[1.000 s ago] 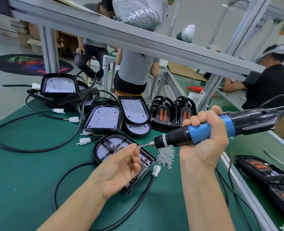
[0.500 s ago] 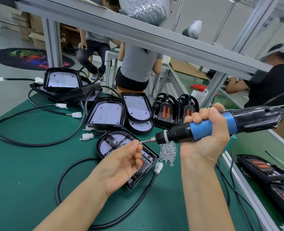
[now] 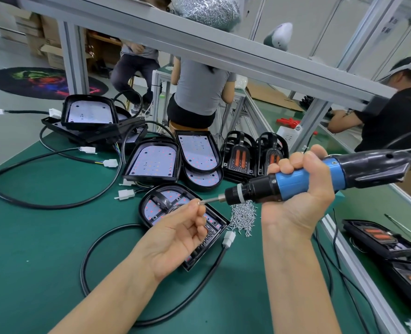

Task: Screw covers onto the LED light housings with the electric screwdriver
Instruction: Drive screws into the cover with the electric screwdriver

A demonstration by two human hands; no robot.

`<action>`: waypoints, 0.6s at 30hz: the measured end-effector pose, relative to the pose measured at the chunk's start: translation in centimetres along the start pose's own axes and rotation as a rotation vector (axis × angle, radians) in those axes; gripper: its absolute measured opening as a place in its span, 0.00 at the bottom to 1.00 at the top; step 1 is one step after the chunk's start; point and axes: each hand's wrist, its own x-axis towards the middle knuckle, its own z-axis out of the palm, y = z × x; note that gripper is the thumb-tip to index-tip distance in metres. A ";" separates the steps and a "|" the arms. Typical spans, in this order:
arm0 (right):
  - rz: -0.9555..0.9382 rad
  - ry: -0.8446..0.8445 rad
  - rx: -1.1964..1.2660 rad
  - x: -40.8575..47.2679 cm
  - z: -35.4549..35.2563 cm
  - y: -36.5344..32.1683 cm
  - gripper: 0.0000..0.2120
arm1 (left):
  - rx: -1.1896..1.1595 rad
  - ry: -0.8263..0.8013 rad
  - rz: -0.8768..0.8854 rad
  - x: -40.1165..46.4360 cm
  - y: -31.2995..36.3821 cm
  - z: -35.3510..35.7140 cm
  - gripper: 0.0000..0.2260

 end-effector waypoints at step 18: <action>-0.005 0.040 -0.012 -0.1 -0.6 1.3 0.09 | 0.126 0.114 0.309 0.3 -1.0 -0.9 0.05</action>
